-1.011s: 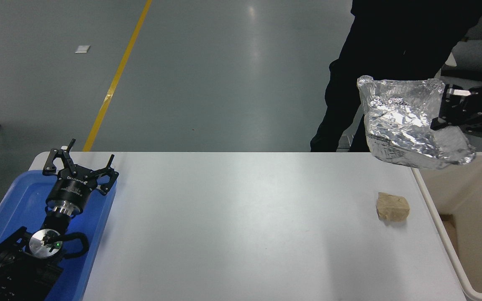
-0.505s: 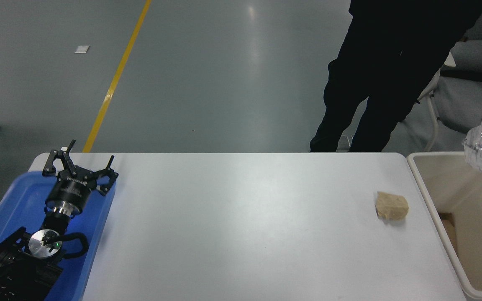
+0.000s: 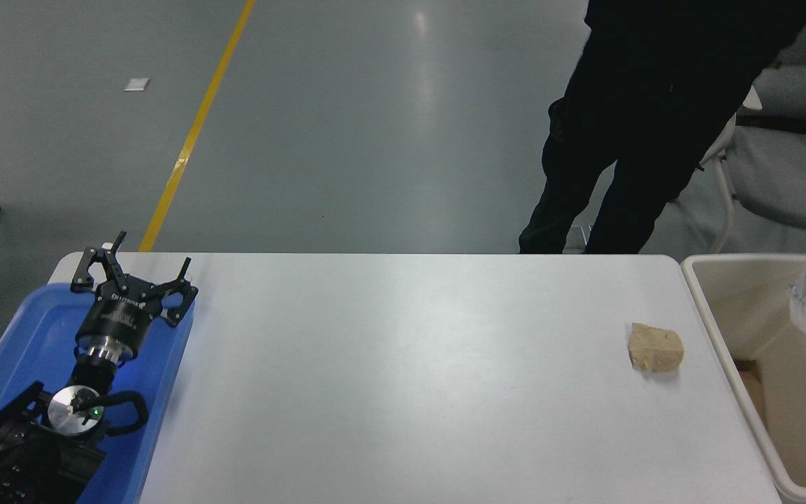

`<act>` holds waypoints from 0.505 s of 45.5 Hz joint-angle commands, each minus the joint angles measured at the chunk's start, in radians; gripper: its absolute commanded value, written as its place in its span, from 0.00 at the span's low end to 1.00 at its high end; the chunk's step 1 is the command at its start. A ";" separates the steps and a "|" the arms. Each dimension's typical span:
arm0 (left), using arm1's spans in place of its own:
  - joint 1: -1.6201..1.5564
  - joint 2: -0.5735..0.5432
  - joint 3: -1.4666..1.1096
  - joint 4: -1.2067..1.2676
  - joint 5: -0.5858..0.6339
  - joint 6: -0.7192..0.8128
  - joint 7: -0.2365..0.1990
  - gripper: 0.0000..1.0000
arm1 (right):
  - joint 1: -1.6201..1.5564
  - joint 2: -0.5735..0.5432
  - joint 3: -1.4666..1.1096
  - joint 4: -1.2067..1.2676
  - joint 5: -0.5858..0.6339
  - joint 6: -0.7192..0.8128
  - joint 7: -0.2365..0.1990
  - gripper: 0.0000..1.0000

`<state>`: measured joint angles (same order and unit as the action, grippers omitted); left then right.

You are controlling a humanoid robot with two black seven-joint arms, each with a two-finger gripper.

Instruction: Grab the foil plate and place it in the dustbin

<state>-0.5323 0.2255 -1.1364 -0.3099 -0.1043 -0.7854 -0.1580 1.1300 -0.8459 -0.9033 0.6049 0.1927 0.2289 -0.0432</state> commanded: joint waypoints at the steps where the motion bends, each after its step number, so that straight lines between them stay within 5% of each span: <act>1: 0.000 0.000 0.000 0.000 0.000 0.000 0.000 0.99 | -0.289 0.109 0.207 -0.258 0.001 -0.016 0.000 0.00; 23: 0.000 0.000 0.000 0.000 -0.002 0.000 0.000 0.99 | -0.452 0.289 0.264 -0.484 0.002 -0.151 -0.030 0.00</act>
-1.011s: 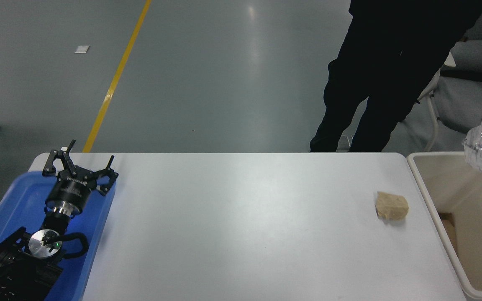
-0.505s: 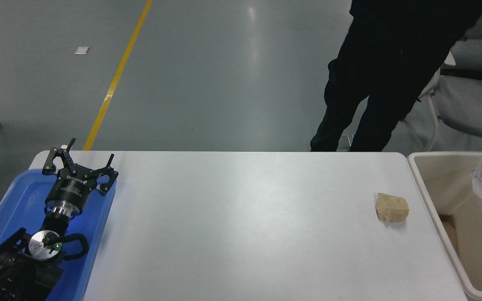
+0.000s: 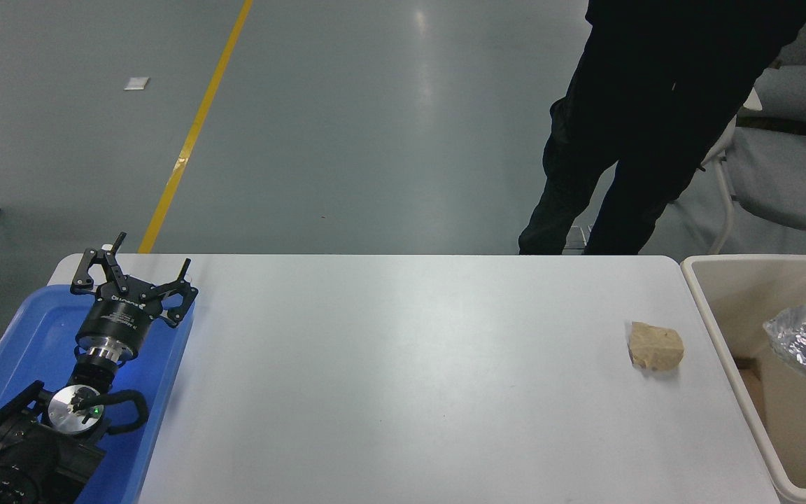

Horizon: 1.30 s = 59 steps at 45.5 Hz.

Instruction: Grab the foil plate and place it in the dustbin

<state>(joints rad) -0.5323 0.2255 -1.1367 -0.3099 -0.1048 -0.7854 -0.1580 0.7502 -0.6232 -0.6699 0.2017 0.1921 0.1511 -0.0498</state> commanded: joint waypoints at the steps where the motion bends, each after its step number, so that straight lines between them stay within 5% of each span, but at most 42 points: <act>1: 0.000 0.000 0.000 0.000 0.000 0.000 0.000 0.99 | -0.074 0.069 0.032 -0.085 0.003 -0.081 -0.027 0.00; 23: 0.000 0.000 0.000 0.000 -0.001 0.000 0.000 0.99 | -0.120 0.108 0.032 -0.166 0.015 -0.143 -0.050 0.00; 27: 0.000 0.000 0.000 0.000 -0.001 0.000 0.000 0.99 | -0.120 0.108 0.026 -0.166 0.009 -0.186 -0.048 0.50; 30: 0.000 0.000 0.000 0.000 0.000 0.000 0.000 0.99 | -0.121 0.108 0.024 -0.159 0.003 -0.240 -0.048 0.64; 38: 0.000 0.000 0.000 0.000 0.000 0.000 0.000 0.99 | -0.121 0.103 0.023 -0.153 0.001 -0.283 -0.048 0.75; 48: 0.000 0.000 0.000 0.000 0.000 0.000 0.000 0.99 | -0.103 0.086 0.024 -0.098 0.001 -0.283 -0.048 0.75; 59: -0.002 0.000 0.000 0.000 0.000 0.000 0.000 0.99 | 0.075 -0.094 0.010 0.286 -0.002 -0.283 -0.048 0.76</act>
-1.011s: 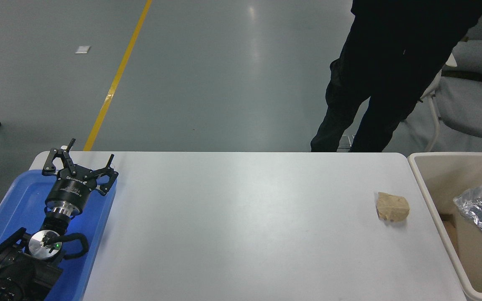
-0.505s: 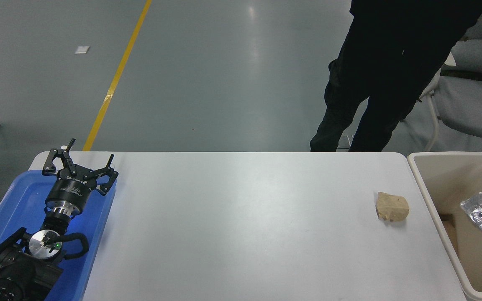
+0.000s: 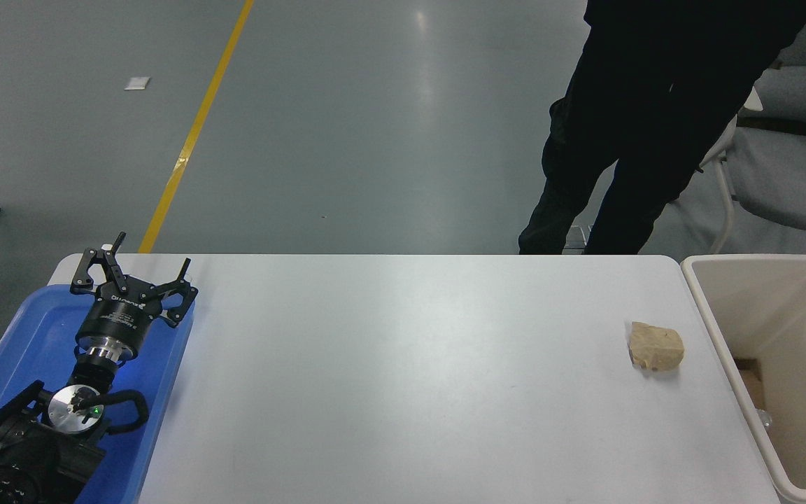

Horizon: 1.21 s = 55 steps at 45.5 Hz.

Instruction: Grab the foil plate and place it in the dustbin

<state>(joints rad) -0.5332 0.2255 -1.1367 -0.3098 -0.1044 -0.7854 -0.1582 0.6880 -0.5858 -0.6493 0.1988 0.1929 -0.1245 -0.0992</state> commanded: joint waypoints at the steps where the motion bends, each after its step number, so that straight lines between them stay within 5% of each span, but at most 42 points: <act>1: -0.001 0.000 0.000 0.000 0.000 0.000 0.000 0.99 | 0.160 -0.149 -0.013 0.327 -0.003 -0.007 0.001 0.76; 4: -0.001 0.000 0.000 0.000 0.000 0.000 0.000 0.99 | 0.221 -0.187 -0.050 0.422 -0.003 -0.004 0.004 0.78; 11: -0.001 0.000 0.002 0.000 0.000 0.000 0.000 0.99 | 0.445 -0.204 -0.272 0.602 0.000 0.005 0.006 1.00; 19: -0.002 0.000 0.003 0.000 0.000 0.000 0.002 0.99 | 0.801 -0.201 -0.619 0.864 0.000 0.072 0.009 1.00; 29: -0.002 0.000 0.003 0.000 0.000 0.000 0.002 0.99 | 0.988 -0.166 -0.676 1.021 0.005 0.213 0.007 1.00; 49: -0.001 0.000 0.003 0.000 0.000 0.000 0.000 0.99 | 1.496 0.096 -0.776 1.162 0.000 0.899 0.009 1.00; 55: 0.001 0.000 0.002 0.000 0.000 0.000 0.000 0.99 | 1.633 0.194 -0.762 1.166 0.000 0.910 0.009 1.00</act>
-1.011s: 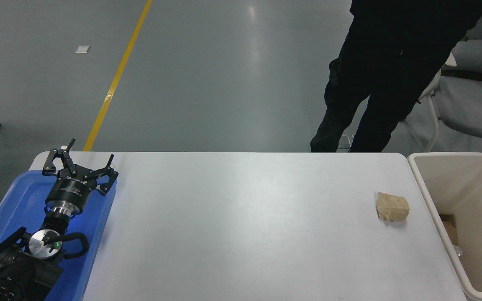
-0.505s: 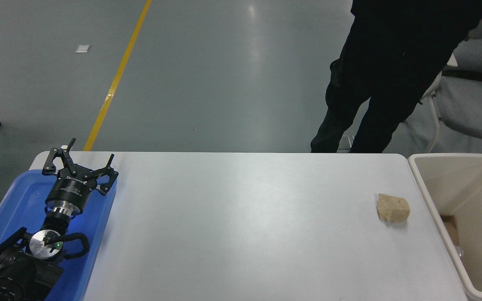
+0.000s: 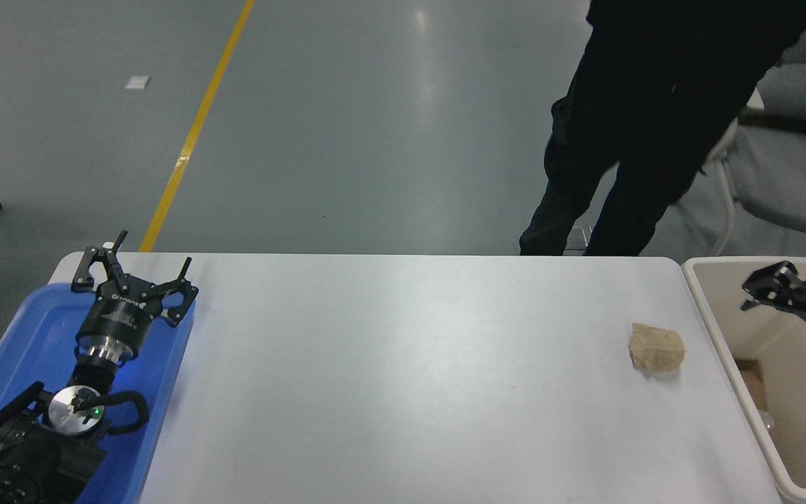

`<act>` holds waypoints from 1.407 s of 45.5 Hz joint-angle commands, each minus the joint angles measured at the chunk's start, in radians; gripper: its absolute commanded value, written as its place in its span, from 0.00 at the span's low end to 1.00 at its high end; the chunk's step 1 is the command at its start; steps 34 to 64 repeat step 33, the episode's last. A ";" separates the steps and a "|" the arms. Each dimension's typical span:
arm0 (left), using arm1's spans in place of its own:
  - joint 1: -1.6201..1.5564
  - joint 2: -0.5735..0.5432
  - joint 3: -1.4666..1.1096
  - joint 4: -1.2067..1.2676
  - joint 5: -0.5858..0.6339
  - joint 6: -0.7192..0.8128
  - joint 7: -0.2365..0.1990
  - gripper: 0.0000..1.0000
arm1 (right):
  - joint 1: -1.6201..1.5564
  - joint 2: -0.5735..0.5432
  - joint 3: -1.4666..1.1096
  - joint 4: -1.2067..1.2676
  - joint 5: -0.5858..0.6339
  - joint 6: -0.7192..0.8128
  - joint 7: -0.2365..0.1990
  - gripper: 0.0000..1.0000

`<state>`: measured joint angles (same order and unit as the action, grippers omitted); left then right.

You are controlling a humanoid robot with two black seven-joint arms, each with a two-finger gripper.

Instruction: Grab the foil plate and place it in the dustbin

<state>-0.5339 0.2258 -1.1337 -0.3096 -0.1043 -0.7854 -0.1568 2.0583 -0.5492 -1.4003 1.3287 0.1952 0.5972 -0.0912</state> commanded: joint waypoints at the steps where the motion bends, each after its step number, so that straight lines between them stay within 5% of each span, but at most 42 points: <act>1: 0.002 0.000 -0.001 0.000 0.000 0.000 -0.001 0.99 | 0.282 0.170 -0.008 0.041 -0.002 0.188 0.001 1.00; 17: 0.002 0.000 -0.003 0.000 -0.002 0.000 -0.001 0.99 | 0.413 0.380 0.098 0.089 -0.013 0.188 0.001 1.00; 64: 0.000 0.000 0.000 0.000 0.000 0.000 -0.001 0.99 | 0.411 0.382 0.144 0.083 -0.010 0.188 -0.001 1.00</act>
